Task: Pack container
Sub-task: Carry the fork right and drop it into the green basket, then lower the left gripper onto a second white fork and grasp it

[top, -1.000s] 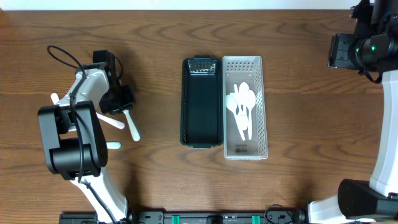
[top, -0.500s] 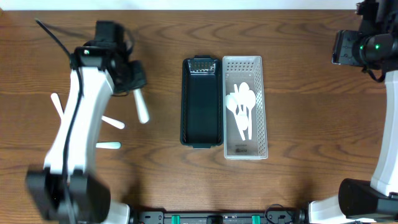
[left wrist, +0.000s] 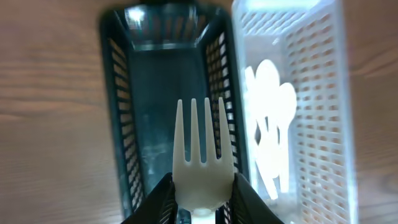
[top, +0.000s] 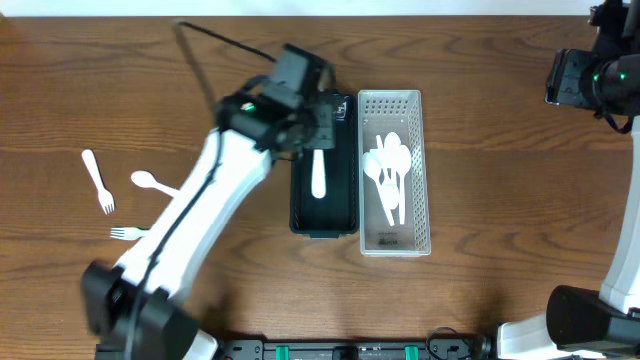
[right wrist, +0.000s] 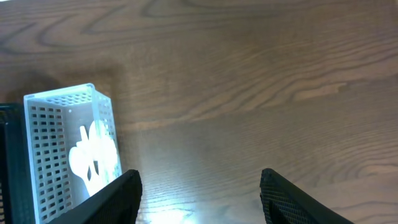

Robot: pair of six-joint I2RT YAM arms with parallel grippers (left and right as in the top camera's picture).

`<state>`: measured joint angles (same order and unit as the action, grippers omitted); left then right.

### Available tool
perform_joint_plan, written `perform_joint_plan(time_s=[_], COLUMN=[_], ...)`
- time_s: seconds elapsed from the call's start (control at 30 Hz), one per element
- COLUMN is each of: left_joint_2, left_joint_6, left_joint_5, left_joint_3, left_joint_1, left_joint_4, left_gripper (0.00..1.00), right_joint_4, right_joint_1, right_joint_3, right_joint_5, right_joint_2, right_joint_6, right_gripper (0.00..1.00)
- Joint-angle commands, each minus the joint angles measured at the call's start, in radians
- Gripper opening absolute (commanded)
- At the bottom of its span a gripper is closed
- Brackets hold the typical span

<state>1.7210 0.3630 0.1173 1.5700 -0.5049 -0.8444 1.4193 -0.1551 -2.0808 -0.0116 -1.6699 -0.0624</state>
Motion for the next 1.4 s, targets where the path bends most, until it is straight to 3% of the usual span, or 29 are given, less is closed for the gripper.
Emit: perform_joint_plan(time_s=[0.0,0.3,0.37,0.43,0.7,0.77,0.87,1.0,1.13,1.27,1.37], left_joint_2=[0.108,0.272,0.27,0.262,0.129,0.058,-0.068,-0.202,-0.256,-0.223,-0.163], left_joint_6=[0.016,-0.034,-0.072,-0.093,-0.206,-0.217,-0.217,-0.217,-0.217,-0.217,-0.217], left_joint_5=[0.004,0.006,0.006,0.006,-0.008,-0.083,-0.264,-0.34,-0.321,-0.226,-0.158], left_joint_3=[-0.008,-0.008,-0.008,-0.008,0.048,0.072,0.087,0.086,0.086,0.083,0.083], left_joint_1=[-0.005,-0.005,-0.005,-0.005,-0.005,-0.001,0.037,0.199,0.487,0.76,0.89], left_joint_4=[0.005,-0.005,-0.005,-0.005,-0.03,-0.058,-0.103,-0.179,-0.25,-0.254,-0.246], left_gripper=[0.1,0.12,0.23,0.48,0.54,0.55,0.68,0.8,0.9,0.93,0.92], right_joint_4=[0.006,0.011,0.01,0.01,0.01,0.011,0.014,0.026,0.037,0.045,0.051], right_joint_1=[-0.008,-0.008,-0.008,-0.008,-0.008,-0.008,-0.008,-0.008,-0.008,-0.008,-0.008], right_joint_3=[0.003,0.003,0.003,0.003,0.003,0.003,0.003,0.003,0.003,0.003,0.003], right_joint_5=[0.031,0.032,0.032,0.032,0.031,0.031,0.031,0.03,0.03,0.031,0.031], right_joint_2=[-0.001,-0.001,-0.001,-0.001,-0.001,-0.001,-0.001,-0.001,-0.001,-0.001,-0.001], right_joint_6=[0.015,0.015,0.015,0.015,0.016,0.016,0.02,0.027,0.027,0.027,0.027], right_gripper=[0.64,0.64,0.64,0.64,0.64,0.64,0.65,0.65,0.65,0.65,0.65])
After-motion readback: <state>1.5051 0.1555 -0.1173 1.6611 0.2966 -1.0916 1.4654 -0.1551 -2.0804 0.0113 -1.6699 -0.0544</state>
